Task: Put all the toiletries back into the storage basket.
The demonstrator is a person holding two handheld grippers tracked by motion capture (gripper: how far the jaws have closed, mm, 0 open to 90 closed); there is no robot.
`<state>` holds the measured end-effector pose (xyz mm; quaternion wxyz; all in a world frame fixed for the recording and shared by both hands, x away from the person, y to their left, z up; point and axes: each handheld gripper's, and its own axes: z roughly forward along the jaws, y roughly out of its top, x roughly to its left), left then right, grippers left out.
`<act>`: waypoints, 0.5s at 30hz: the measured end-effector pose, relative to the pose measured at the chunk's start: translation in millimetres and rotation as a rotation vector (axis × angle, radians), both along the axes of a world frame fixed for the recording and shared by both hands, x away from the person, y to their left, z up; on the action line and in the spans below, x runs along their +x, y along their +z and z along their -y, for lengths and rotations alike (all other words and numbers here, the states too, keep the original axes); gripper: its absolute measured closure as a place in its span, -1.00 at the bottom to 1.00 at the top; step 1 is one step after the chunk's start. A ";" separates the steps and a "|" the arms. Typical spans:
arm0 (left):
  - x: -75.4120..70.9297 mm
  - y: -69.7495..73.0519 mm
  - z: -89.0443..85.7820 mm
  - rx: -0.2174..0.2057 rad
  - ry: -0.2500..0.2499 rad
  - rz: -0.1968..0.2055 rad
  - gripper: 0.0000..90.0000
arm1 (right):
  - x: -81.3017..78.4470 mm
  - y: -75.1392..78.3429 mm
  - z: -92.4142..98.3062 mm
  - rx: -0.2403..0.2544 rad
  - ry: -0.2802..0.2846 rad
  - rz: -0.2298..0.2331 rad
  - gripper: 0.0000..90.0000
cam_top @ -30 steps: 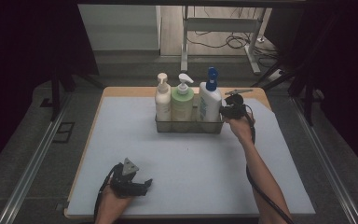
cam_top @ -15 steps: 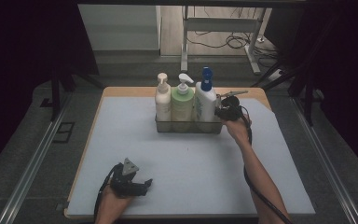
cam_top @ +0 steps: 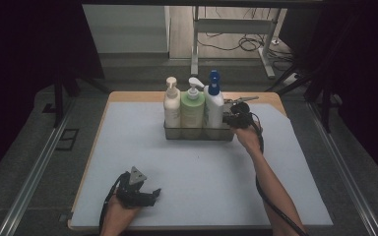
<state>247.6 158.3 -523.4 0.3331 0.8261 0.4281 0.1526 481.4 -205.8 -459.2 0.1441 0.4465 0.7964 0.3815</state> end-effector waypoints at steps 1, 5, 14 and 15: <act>0.1 0.0 -0.1 0.001 -0.001 0.001 -0.73 | -0.2 -0.4 -0.9 -0.001 0.000 0.002 0.99; 0.0 0.0 0.0 0.000 0.000 0.000 -0.73 | -1.7 -0.9 -4.8 0.000 0.008 -0.001 0.99; 0.0 0.0 0.0 0.000 0.000 0.000 -0.73 | -3.8 -0.2 -5.2 0.006 0.004 -0.005 0.99; 0.1 0.0 0.0 0.000 0.000 0.000 -0.73 | -4.1 0.1 -5.1 0.008 0.002 -0.006 0.99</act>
